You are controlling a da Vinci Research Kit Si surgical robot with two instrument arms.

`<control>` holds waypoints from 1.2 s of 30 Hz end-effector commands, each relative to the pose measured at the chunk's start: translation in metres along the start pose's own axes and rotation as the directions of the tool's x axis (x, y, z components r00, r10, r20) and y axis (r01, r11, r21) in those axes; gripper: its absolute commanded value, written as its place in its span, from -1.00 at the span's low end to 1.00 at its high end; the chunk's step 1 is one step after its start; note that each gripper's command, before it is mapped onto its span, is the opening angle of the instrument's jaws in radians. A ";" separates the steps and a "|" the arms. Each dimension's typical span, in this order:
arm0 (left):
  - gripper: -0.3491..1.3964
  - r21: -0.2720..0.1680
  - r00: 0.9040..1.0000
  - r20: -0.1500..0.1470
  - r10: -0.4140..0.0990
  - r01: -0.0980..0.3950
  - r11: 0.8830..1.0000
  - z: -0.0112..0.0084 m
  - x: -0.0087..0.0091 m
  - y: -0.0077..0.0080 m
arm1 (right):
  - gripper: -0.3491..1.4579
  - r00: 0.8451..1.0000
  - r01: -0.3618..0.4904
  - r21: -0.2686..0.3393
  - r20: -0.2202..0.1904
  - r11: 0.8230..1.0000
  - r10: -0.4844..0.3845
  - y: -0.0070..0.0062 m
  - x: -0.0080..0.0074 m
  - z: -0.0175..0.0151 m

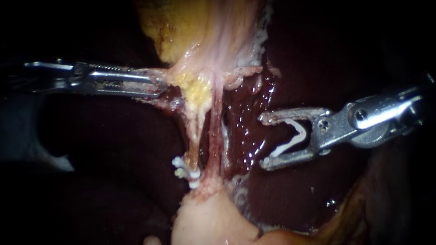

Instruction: Clipping third clip left tube

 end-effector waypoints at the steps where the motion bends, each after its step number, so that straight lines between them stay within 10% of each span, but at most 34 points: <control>1: -1.00 -0.001 1.000 0.000 0.000 0.000 1.000 -0.0001 0.0000 0.0000 | -0.06 1.000 0.000 0.000 0.000 1.000 0.000 0.0000 0.0000 0.0000; 20: -1.00 0.020 0.998 -0.044 -0.039 0.040 0.999 -0.0097 0.0043 0.0010 | -0.06 1.000 0.006 0.001 0.001 1.000 -0.006 -0.0002 0.0000 -0.0003; 36: -1.00 0.014 0.997 -0.060 -0.047 0.047 0.999 -0.0099 0.0051 0.0010 | -0.06 1.000 0.005 0.006 -0.002 1.000 -0.005 -0.0008 0.0007 0.0002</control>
